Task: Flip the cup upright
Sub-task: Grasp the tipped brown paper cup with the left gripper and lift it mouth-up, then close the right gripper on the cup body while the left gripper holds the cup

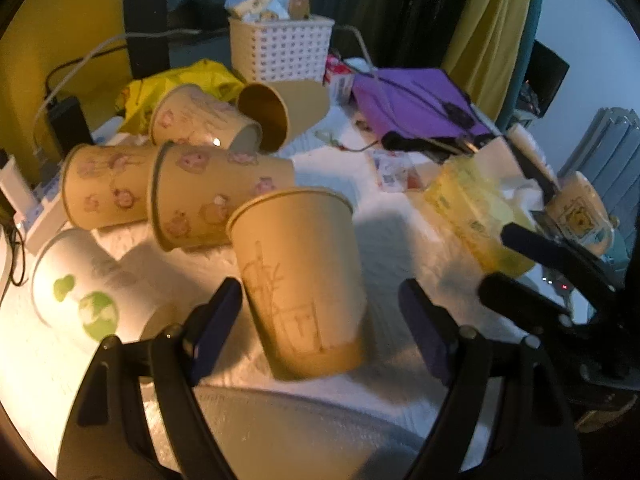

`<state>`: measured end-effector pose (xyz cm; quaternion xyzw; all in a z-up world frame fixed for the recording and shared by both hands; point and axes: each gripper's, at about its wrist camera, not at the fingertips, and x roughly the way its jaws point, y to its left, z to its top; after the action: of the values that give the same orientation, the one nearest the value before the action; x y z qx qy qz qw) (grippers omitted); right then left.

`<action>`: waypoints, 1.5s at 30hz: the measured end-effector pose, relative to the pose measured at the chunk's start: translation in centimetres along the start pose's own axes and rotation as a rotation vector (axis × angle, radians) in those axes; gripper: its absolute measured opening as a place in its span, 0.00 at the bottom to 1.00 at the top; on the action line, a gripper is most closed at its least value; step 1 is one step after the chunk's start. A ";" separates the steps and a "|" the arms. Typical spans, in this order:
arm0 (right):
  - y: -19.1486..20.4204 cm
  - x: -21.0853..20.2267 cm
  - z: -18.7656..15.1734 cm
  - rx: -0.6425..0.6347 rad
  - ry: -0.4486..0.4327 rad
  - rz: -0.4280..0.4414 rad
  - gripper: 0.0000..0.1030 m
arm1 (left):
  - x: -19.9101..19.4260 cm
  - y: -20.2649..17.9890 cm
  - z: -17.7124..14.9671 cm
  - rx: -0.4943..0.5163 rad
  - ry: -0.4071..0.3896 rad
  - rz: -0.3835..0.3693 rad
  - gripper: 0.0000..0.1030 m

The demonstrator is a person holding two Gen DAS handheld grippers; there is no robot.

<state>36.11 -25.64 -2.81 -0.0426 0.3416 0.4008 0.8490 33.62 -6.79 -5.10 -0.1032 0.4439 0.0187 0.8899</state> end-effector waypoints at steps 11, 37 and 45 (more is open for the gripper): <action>0.2 -0.3 0.0 0.007 0.005 -0.016 0.71 | -0.4 0.2 -0.4 0.009 0.001 -0.005 0.63; 13.3 -7.9 -2.9 -0.091 -0.035 -0.031 0.71 | -14.1 3.4 -13.1 0.109 -0.221 -0.031 0.63; 17.5 -9.0 -5.1 -0.085 -0.012 0.043 0.71 | -16.4 5.7 -17.7 0.113 -0.265 -0.063 0.63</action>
<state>16.86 -21.47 2.34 -0.0686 0.3200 0.4334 0.8397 9.05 -3.79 -3.38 -0.0633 0.3195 -0.0208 0.9452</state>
